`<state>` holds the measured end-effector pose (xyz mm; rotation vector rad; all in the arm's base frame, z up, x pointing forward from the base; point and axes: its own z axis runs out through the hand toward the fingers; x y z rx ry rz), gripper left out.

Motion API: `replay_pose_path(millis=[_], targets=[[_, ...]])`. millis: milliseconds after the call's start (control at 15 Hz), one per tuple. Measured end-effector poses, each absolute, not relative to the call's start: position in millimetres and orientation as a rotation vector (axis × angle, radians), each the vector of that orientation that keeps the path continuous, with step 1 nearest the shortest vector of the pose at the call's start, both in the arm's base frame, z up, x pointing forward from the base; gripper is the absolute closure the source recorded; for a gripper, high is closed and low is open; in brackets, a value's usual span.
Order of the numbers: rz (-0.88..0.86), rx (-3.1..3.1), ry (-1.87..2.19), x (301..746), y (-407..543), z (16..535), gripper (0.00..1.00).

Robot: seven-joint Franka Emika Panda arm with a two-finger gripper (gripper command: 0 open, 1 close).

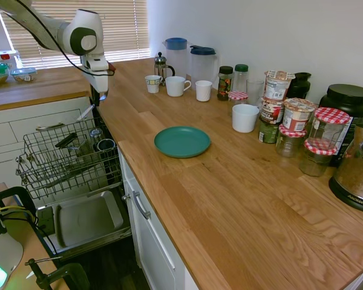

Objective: Put the fork in the dishwasher

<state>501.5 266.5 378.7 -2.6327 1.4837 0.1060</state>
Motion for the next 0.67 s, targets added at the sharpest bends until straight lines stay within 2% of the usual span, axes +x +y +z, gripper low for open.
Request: replay_pose_path(millis=[200,400,667], targets=[[0.188,-2.604,1.436,460,279,356,1.0],[0.212,-2.619,1.425,456,281,347,1.0],[0.366,-2.635,1.37,430,308,305,1.0]])
